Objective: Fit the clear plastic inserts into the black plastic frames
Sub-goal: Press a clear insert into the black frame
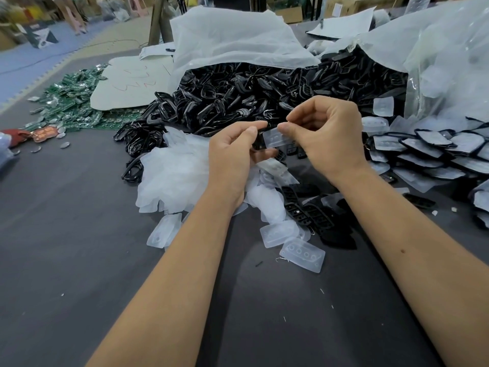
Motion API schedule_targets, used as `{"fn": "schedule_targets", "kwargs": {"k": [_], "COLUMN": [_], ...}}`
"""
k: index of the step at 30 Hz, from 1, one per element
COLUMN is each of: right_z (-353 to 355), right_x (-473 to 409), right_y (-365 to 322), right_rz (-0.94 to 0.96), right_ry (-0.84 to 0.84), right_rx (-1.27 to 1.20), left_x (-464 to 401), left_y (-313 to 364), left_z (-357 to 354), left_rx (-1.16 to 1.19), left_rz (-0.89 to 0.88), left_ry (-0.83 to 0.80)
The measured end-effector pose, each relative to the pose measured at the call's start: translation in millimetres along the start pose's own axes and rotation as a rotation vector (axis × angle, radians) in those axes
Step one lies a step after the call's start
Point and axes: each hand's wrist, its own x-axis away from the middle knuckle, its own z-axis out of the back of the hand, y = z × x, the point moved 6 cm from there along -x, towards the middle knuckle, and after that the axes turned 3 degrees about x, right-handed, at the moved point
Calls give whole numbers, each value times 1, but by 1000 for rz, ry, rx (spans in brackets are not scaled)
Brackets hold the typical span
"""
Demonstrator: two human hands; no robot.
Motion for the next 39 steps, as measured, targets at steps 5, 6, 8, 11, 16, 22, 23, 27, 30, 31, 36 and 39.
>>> {"fn": "schedule_targets", "kwargs": {"k": [5,6,8,11,16,22,23,27,30,31,36,39], "right_z": [-2,-2,-3,-4,-6,-4,-4,-4,-5,-5,-6,-6], "right_x": [0,1,1,1,4,4,4,6,6,6,7,7], "right_y": [8,8,8,8,3,-4,-5,-6,-7,-8,-9,-9], "right_rz": [-74,-81,-86,-94,-85,-48,-42,-39,-31,-27,-22,-15], "right_ry": [20,19,17,19,31,61,66,77,79,80,85,86], "right_rx": [-46,-55,-65,-67,-21,39,43,52,66,67,66,65], "left_x": [0,0,0,-1,-1,-2,-1,-1,-1,-1,-1,-1], "left_y": [0,-1,-1,-2,-2,-3,-2,-2,-2,-2,-4,-3], "left_z": [-2,-2,-2,-2,-2,-1,-1,-2,-1,-1,0,1], "left_rx": [32,36,43,47,55,58,65,48,22,13,-18,-20], "left_rz": [4,2,4,4,-12,-8,-11,-31,-42,-45,-45,-51], "left_ry": [-14,-17,-17,-12,-19,-21,-24,-31,-31,-30,-32,-29]}}
